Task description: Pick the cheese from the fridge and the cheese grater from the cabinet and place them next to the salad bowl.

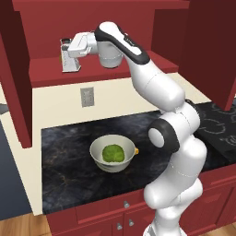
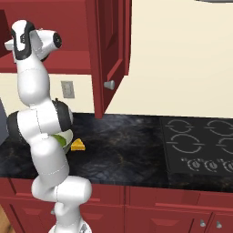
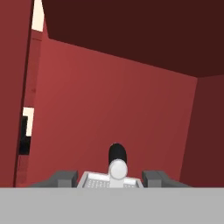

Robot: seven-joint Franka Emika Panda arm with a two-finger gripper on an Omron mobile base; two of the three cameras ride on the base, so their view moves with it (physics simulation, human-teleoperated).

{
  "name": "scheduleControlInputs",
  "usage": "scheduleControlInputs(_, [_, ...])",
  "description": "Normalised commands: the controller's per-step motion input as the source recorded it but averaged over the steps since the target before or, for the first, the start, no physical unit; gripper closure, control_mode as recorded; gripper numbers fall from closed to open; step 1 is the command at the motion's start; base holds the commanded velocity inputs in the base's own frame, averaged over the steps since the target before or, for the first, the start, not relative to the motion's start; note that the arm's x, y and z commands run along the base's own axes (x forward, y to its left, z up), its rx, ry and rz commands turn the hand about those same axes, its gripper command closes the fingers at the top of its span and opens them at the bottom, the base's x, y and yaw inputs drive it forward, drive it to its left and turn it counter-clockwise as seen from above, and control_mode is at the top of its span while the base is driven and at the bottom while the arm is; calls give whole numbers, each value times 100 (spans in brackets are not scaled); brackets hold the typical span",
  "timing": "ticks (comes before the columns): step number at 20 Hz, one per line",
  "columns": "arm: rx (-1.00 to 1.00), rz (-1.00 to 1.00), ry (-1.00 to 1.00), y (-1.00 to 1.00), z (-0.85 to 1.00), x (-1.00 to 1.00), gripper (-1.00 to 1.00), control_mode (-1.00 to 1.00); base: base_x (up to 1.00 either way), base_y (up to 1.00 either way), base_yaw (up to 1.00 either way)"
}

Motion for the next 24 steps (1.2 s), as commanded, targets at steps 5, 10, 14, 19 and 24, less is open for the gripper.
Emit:
scheduleControlInputs(5, [1, 0, 0, -1, 2, 0, 100, -100, 0, 0, 0])
scheduleControlInputs(10, [5, 0, 0, -10, 11, -14, 100, -100, 0, 0, 0])
scheduleControlInputs(14, [0, -4, 0, -13, 0, -45, 100, -100, 0, 0, 0])
scheduleControlInputs(19, [0, -7, 0, -22, 0, -32, 100, -100, 0, 0, 0])
scheduleControlInputs(24, [0, -14, 0, -25, 0, -50, 100, -100, 0, 0, 0])
